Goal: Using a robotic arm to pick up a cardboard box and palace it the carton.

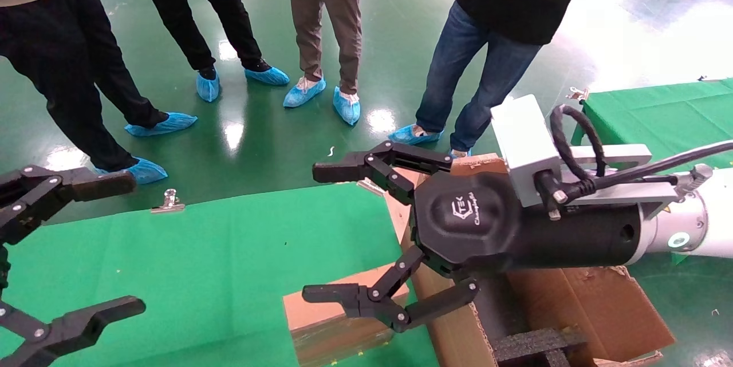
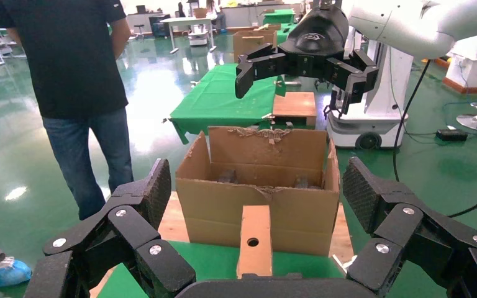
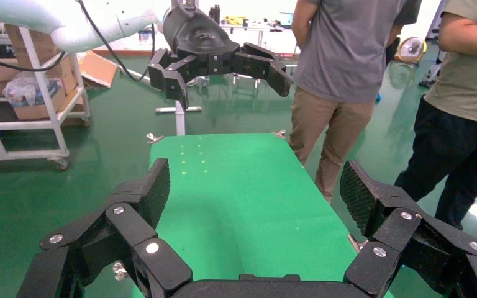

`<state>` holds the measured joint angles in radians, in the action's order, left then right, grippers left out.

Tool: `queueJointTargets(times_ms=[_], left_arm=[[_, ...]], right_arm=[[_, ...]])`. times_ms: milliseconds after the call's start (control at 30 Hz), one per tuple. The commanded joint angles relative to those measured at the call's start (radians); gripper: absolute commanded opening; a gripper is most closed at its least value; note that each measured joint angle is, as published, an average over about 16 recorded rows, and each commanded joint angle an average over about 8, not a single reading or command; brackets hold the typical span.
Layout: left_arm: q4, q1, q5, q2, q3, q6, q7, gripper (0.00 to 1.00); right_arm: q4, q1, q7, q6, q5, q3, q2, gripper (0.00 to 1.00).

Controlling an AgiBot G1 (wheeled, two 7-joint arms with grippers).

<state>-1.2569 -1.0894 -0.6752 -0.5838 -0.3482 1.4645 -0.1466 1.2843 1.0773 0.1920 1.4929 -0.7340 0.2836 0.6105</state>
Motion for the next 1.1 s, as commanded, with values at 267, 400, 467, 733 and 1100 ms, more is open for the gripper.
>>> queueJointTargets(times_ms=[267, 400, 467, 733, 1100], left_arm=[[0.000, 0.000, 0.000, 0.000, 0.000, 0.000, 0.000, 1.00], [0.000, 0.000, 0.000, 0.000, 0.000, 0.000, 0.000, 1.00], [0.000, 0.000, 0.000, 0.000, 0.000, 0.000, 0.000, 1.00], [0.000, 0.000, 0.000, 0.000, 0.000, 0.000, 0.000, 0.21], [0.000, 0.000, 0.000, 0.000, 0.000, 0.000, 0.000, 0.00]], right_arm=[[0.000, 0.000, 0.000, 0.000, 0.000, 0.000, 0.000, 1.00], [0.000, 0.000, 0.000, 0.000, 0.000, 0.000, 0.000, 1.00], [0.000, 0.000, 0.000, 0.000, 0.000, 0.000, 0.000, 1.00], [0.000, 0.000, 0.000, 0.000, 0.000, 0.000, 0.000, 1.00], [-0.001, 0.000, 0.001, 0.000, -0.003, 0.001, -0.001, 1.00]])
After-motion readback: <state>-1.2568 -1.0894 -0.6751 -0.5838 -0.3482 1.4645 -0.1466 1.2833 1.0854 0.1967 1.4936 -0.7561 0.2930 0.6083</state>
